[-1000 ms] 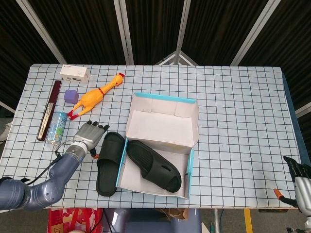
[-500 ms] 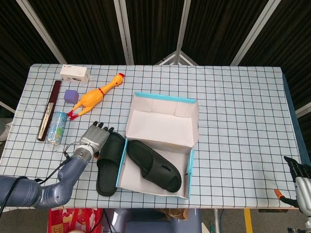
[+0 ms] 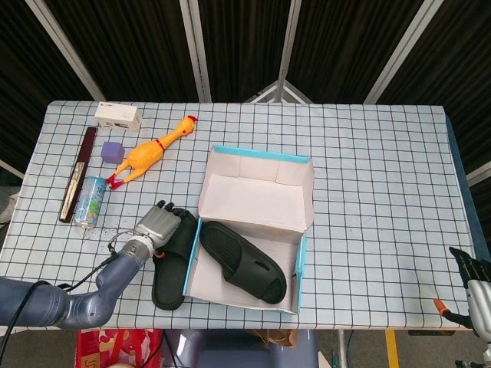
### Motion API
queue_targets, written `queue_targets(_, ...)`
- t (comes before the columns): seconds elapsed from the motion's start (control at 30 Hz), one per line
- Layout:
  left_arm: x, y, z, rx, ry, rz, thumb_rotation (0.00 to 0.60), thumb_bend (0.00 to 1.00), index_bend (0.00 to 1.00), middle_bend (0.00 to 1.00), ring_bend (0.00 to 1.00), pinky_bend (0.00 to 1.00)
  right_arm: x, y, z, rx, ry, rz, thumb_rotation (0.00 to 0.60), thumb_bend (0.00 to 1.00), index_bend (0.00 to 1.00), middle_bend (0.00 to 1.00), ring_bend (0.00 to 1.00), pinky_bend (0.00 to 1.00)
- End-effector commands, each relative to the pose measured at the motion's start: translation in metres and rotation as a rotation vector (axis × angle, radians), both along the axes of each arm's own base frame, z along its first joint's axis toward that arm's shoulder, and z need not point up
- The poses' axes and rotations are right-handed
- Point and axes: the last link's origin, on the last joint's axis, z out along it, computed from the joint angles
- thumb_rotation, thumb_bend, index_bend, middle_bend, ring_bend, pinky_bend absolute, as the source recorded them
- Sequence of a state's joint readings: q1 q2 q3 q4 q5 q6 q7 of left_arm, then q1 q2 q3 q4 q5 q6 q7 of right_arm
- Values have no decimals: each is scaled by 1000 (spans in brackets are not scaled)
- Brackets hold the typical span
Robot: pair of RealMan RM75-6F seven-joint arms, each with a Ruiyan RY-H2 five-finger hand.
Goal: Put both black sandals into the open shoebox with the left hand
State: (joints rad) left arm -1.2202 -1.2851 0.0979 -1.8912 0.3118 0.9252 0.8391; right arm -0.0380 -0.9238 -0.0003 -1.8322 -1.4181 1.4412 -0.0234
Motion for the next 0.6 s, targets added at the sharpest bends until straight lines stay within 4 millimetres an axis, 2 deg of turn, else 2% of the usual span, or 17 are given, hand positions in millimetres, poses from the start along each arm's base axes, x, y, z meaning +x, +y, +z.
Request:
queue_targets(0.03, 1, -2, -1, -10, 1, -3, 594, 166, 27, 146, 60, 75, 0, 0, 0, 0, -1, 0, 600, 254, 87, 118, 144, 87)
queue_targets(0.6, -4, -1, -6, -2, 11, 8, 596, 165, 30, 187, 60, 75, 0, 0, 1, -2, -3, -4, 600, 254, 87, 118, 144, 87)
